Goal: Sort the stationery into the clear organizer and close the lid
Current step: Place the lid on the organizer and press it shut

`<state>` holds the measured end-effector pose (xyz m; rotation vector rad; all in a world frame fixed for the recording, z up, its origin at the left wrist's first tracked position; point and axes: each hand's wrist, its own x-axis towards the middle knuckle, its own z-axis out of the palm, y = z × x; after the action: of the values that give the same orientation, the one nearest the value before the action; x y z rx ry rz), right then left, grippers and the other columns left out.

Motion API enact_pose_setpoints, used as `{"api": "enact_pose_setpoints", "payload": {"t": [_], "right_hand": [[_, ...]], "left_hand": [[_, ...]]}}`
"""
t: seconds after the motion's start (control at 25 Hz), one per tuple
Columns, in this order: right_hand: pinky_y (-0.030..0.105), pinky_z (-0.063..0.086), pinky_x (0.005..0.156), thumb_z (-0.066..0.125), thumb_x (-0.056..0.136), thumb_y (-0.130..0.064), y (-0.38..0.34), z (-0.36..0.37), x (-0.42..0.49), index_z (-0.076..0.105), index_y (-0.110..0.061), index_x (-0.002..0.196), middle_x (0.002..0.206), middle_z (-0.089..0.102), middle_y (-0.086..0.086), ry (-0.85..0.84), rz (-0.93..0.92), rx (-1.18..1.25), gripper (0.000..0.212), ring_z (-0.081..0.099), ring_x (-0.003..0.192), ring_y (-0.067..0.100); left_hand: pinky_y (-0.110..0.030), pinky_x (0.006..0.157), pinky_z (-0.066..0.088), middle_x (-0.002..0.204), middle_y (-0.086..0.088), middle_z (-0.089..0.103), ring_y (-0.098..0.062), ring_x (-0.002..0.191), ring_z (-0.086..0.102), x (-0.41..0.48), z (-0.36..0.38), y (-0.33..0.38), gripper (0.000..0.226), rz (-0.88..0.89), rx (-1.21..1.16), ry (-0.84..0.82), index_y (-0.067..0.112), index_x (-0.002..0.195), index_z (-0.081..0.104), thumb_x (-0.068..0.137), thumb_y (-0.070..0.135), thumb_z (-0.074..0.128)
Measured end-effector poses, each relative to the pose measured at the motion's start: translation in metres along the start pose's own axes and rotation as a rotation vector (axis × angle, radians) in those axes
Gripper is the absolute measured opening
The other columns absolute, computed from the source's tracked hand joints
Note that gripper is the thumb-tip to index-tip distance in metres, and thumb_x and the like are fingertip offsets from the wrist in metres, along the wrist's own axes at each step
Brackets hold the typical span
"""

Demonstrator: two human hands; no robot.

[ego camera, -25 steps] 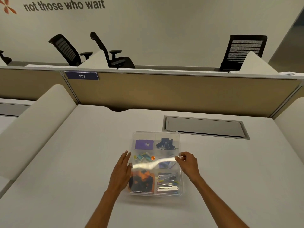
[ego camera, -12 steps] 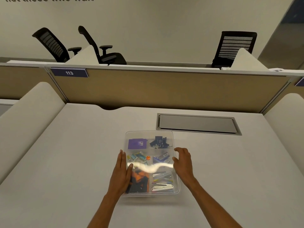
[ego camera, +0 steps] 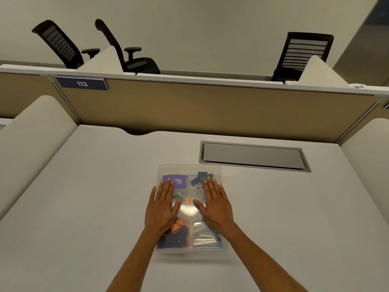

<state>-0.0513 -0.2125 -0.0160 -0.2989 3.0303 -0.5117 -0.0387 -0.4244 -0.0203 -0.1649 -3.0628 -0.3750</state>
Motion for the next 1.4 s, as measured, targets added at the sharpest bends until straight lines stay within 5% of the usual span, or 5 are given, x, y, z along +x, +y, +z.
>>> {"api": "enact_pose_setpoints", "payload": {"t": [0.48,1.08,1.4], "right_hand": [[0.046,0.003,0.121,0.02,0.088,-0.078,-0.004,0.014,0.011,-0.004,-0.025,0.154,0.164,-0.008,0.001,0.106,0.026,-0.077,0.088,-0.01,0.151,0.022],[0.048,0.005,0.12,0.023,0.089,-0.077,-0.01,0.017,0.003,-0.001,-0.028,0.155,0.164,-0.006,-0.001,0.067,0.111,-0.061,0.085,-0.007,0.151,0.022],[0.043,-0.005,0.121,0.016,0.088,-0.078,-0.016,0.015,-0.003,-0.009,-0.03,0.153,0.163,-0.013,-0.003,0.034,0.155,-0.068,0.085,-0.016,0.15,0.019]], "left_hand": [[-0.056,0.119,0.014,0.163,-0.005,0.008,-0.03,0.15,0.005,0.018,0.02,0.007,0.076,0.037,0.145,-0.009,0.028,0.154,0.015,0.091,0.07,0.024],[-0.059,0.116,0.016,0.16,-0.007,0.021,-0.036,0.147,0.017,0.018,0.005,0.013,0.072,0.07,0.096,-0.064,0.027,0.149,0.032,0.091,0.068,0.023],[-0.059,0.117,0.015,0.159,-0.008,0.023,-0.031,0.149,0.006,0.019,0.002,0.012,0.072,0.114,0.088,-0.073,0.027,0.149,0.033,0.091,0.067,0.024]]}}
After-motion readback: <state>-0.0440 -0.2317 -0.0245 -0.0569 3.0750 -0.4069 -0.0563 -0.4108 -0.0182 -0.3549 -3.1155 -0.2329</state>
